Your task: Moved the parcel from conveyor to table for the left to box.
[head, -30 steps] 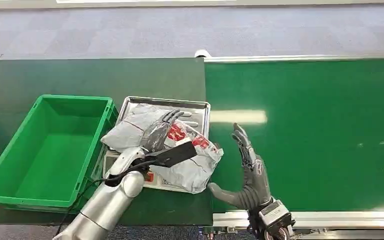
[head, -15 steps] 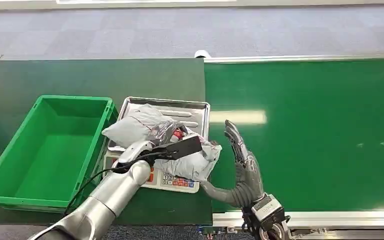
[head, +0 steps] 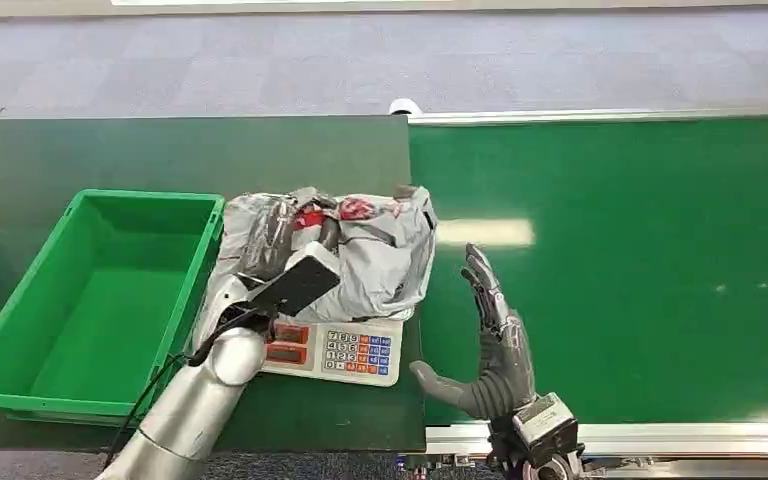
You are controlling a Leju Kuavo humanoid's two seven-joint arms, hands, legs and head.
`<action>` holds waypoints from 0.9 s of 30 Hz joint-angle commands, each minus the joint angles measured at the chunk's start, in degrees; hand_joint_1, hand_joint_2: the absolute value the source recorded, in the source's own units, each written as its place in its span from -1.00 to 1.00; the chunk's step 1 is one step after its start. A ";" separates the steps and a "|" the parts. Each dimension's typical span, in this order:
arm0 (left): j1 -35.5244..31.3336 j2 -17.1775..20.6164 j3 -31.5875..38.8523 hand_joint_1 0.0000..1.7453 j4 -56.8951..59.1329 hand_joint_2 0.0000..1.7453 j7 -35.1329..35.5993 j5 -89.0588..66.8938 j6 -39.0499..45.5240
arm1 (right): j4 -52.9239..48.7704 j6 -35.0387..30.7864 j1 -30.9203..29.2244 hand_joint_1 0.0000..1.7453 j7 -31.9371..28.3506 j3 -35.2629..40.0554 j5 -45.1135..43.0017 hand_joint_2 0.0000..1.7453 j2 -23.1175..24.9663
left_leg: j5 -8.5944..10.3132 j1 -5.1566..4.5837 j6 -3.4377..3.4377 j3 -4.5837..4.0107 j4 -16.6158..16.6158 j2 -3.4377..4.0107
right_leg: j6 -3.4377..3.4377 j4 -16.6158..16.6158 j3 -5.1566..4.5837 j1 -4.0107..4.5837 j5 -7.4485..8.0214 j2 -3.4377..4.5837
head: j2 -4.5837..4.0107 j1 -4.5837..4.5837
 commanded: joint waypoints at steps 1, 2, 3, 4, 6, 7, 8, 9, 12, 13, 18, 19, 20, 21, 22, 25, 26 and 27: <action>2.96 5.40 5.25 1.00 -13.88 1.00 1.08 0.18 4.06 | 1.28 -0.67 -0.15 -1.00 -0.34 -1.27 -0.38 1.00 -1.18 | 0.00 0.09 -0.03 0.16 -0.11 0.31 | -0.14 -0.15 0.11 0.12 0.09 0.15 | 0.00 0.00; 2.77 5.55 5.65 1.00 -13.54 1.00 0.73 0.63 3.83 | 1.31 -0.69 -0.18 -1.00 -0.34 -1.28 -0.38 1.00 -1.17 | 0.01 0.08 -0.03 0.15 -0.12 0.33 | -0.14 -0.15 0.09 0.11 0.11 0.18 | 0.00 -0.02; 2.62 5.00 8.39 1.00 -12.72 1.00 1.59 0.32 5.93 | 1.31 -1.48 -0.16 -1.00 -0.36 -1.29 0.07 1.00 -1.18 | 0.02 0.09 -0.03 0.10 -0.07 0.33 | -0.14 -0.10 0.03 0.12 0.12 0.20 | -0.02 -0.04; 2.10 5.79 10.84 1.00 -11.56 1.00 3.72 -2.01 8.67 | 1.39 -1.70 -0.20 -1.00 -0.35 -1.25 -0.10 1.00 -1.27 | 0.02 0.08 -0.03 0.12 -0.08 0.34 | -0.13 -0.09 0.02 0.11 0.11 0.19 | 0.00 -0.02; 0.04 6.63 16.94 1.00 -7.15 1.00 7.38 -5.09 10.21 | 1.84 -2.04 -0.41 -1.00 -0.32 -1.06 -0.38 1.00 -1.34 | 0.05 0.07 -0.02 0.09 -0.09 0.20 | -0.11 -0.11 0.06 0.09 0.09 0.06 | 0.00 0.00; -1.47 7.44 19.62 1.00 -3.92 1.00 7.93 -4.96 10.21 | 2.22 -2.15 -0.73 -1.00 -0.23 -0.86 -0.56 1.00 -1.41 | 0.01 0.05 -0.02 0.10 -0.05 0.26 | -0.08 -0.05 0.03 0.06 0.07 0.17 | 0.00 -0.02; -1.47 7.44 19.62 1.00 -3.92 1.00 7.93 -4.96 10.21 | 2.22 -2.15 -0.73 -1.00 -0.23 -0.86 -0.56 1.00 -1.41 | 0.02 0.03 -0.04 0.14 -0.07 0.34 | -0.09 -0.03 0.03 0.05 0.09 0.26 | 0.00 0.00; -4.21 9.70 22.77 1.00 2.00 1.00 9.87 -6.59 10.57 | 2.66 -2.23 -1.00 -1.00 -0.21 -0.53 -0.59 1.00 -1.40 | 0.04 0.07 -0.04 0.16 -0.10 0.38 | -0.12 -0.08 0.06 0.09 0.13 0.27 | 0.00 0.00; -10.91 14.96 31.06 1.00 19.37 1.00 10.64 -7.84 12.25 | 4.45 -2.27 -2.50 -1.00 0.43 0.09 -0.99 1.00 -1.08 | 0.06 0.03 -0.08 0.26 -0.12 0.32 | -0.14 0.01 0.09 0.04 0.08 0.21 | 0.00 -0.02; -11.42 15.51 32.33 1.00 21.50 1.00 8.91 -7.26 12.56 | 4.82 -2.31 -2.64 -1.00 0.45 0.25 -1.02 1.00 -1.08 | 0.07 0.06 -0.09 0.25 -0.12 0.33 | -0.16 -0.01 0.08 0.07 0.10 0.22 | 0.00 -0.02; -8.34 18.63 38.65 1.00 22.73 1.00 16.69 -20.99 19.53 | 7.06 -3.55 -3.11 -1.00 1.03 0.88 -1.53 1.00 -0.90 | 0.09 0.15 -0.13 0.43 -0.32 0.92 | -0.27 -0.18 0.12 0.20 0.28 0.71 | 0.00 0.00; -7.55 18.78 39.87 1.00 21.25 1.00 18.06 -23.68 20.10 | 7.21 -3.85 -3.09 -1.00 1.26 0.77 -1.79 1.00 -0.57 | 0.05 0.17 -0.13 0.44 -0.30 1.04 | -0.27 -0.17 0.06 0.23 0.24 0.81 | 0.00 0.00; -7.11 18.76 40.18 1.00 20.35 1.00 18.11 -23.72 19.90 | 7.22 -3.88 -3.11 -1.00 1.29 0.82 -1.81 1.00 -0.50 | 0.04 0.16 -0.10 0.32 -0.21 0.79 | -0.23 -0.08 0.08 0.21 0.14 0.58 | -0.02 -0.02; -6.50 18.44 40.98 1.00 18.87 1.00 18.81 -24.82 19.14 | 7.27 -4.00 -3.10 -1.00 1.47 0.72 -1.90 1.00 -0.39 | 0.02 0.17 -0.10 0.22 -0.11 0.77 | -0.20 -0.01 -0.01 0.21 0.12 0.56 | 0.00 0.02; -5.49 18.09 41.76 0.98 17.35 1.00 19.22 -25.23 18.24 | 7.61 -4.16 -3.12 -1.00 1.84 0.56 -1.99 1.00 -0.20 | 0.02 0.19 -0.09 0.23 -0.14 0.74 | -0.21 -0.06 0.05 0.23 0.11 0.51 | 0.00 0.02; -3.08 15.30 42.49 -1.00 11.87 1.00 13.38 -14.68 11.15 | 8.04 -4.89 -2.58 -1.00 2.18 0.30 -2.12 1.00 -0.35 | 0.04 0.15 -0.08 0.19 -0.15 0.67 | -0.20 -0.07 0.04 0.20 0.10 0.47 | 0.00 0.04; -2.58 14.72 42.38 -1.00 11.26 1.00 12.50 -12.53 9.57 | 8.01 -4.92 -2.27 -1.00 2.14 0.24 -2.18 1.00 -0.75 | 0.05 0.15 -0.09 0.15 -0.15 0.64 | -0.19 -0.06 0.03 0.19 0.10 0.45 | 0.00 0.02; -2.13 14.29 41.81 -1.00 10.22 1.00 12.19 -11.73 9.51 | 7.94 -5.02 -2.05 -1.00 2.12 0.09 -2.21 1.00 -0.93 | 0.06 0.16 -0.08 0.17 -0.18 0.59 | -0.19 -0.12 0.08 0.20 0.11 0.38 | 0.00 0.04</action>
